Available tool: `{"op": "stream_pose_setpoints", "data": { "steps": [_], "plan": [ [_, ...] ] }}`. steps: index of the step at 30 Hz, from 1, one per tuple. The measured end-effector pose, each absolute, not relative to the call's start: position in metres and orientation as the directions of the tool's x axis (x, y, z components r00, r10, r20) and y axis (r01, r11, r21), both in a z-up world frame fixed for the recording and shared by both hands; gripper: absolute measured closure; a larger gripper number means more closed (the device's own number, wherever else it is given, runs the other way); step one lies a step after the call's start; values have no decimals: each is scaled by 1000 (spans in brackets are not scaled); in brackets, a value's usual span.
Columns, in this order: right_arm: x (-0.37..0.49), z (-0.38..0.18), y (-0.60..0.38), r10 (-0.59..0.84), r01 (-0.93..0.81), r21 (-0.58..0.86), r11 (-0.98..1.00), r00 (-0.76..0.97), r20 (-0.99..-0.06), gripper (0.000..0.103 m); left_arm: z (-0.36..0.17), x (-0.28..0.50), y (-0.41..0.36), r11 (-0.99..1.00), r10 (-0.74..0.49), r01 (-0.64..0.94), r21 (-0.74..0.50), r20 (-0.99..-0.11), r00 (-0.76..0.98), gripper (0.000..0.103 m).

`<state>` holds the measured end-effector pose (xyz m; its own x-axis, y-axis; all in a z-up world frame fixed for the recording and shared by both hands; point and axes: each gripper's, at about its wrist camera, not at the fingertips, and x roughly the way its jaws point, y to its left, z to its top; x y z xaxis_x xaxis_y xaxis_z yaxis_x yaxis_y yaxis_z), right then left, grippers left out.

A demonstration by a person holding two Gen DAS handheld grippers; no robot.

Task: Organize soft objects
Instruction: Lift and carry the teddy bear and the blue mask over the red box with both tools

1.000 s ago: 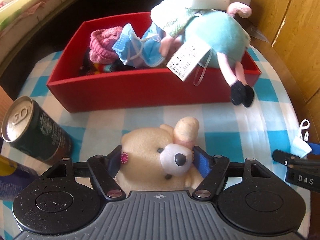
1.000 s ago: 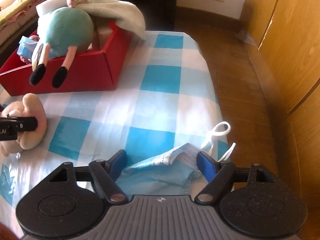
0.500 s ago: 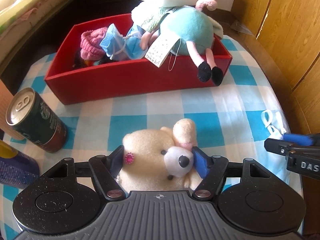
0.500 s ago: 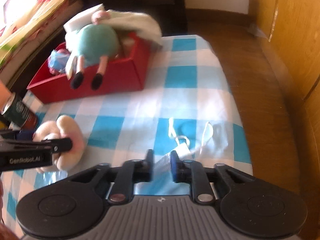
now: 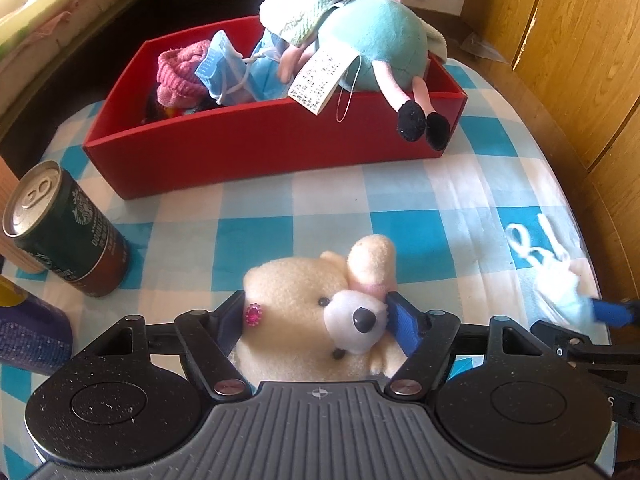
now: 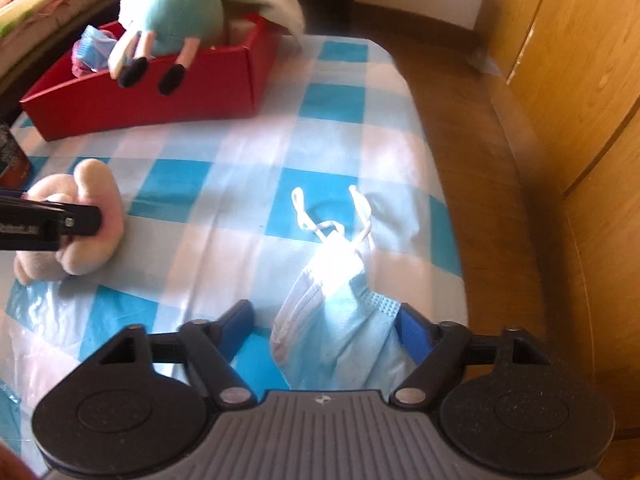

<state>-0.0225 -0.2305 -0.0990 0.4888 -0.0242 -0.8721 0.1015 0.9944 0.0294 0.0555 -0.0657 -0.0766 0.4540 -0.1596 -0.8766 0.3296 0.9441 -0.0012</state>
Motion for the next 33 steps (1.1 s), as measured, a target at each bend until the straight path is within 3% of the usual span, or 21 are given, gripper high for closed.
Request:
{"op": "stream_pose_setpoints", "data": {
  "steps": [3, 9, 25, 33],
  "plan": [
    [-22, -96, -225, 0, 72, 40, 997, 486, -874, 88, -72, 53, -67, 938, -183, 346, -24, -882, 434, 35],
    [-19, -89, -225, 90, 63, 138, 988, 490, -867, 94, -67, 48, -66, 933, -206, 357, -47, -883, 421, 37],
    [-4, -12, -206, 215, -15, 280, 960, 683, -699, 96, 17, 57, -28, 947, -306, 269, -175, -748, 589, 38],
    [9, 20, -195, 213, -56, 263, 963, 754, -622, 96, 38, 63, -25, 957, -278, 254, -142, -704, 654, 38]
  ]
}}
